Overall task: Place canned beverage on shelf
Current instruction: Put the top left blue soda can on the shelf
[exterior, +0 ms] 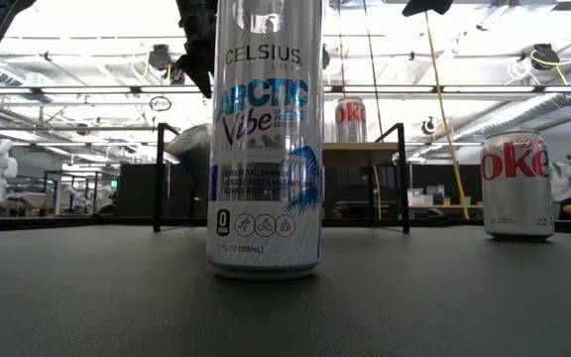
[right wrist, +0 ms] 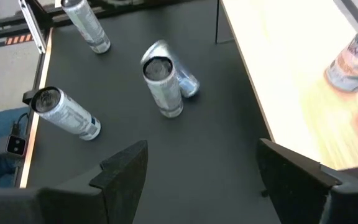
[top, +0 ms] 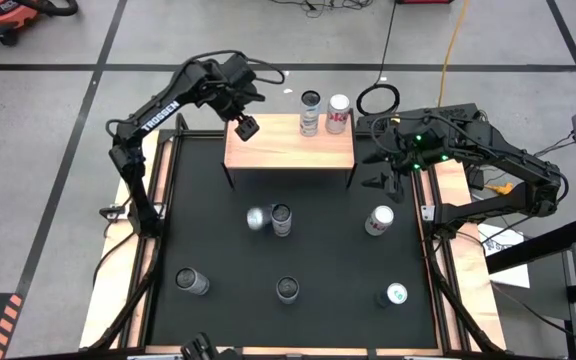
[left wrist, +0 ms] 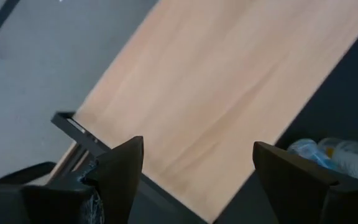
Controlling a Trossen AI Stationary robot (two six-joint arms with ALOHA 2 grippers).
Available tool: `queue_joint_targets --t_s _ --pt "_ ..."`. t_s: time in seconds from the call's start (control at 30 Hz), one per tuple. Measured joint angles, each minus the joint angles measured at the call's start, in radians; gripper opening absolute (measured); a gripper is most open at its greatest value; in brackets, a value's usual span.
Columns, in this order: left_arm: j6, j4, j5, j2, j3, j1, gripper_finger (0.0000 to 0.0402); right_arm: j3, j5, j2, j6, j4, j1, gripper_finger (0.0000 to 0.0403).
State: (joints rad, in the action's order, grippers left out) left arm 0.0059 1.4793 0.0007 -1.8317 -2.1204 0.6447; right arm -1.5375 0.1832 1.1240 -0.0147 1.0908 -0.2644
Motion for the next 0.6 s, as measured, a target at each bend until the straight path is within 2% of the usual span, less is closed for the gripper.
queue_joint_targets --t_s 0.6 --pt "-0.006 0.068 0.003 0.0 -0.001 -0.014 0.0304 0.0 0.0 0.027 0.061 -0.045 0.0 0.0281"
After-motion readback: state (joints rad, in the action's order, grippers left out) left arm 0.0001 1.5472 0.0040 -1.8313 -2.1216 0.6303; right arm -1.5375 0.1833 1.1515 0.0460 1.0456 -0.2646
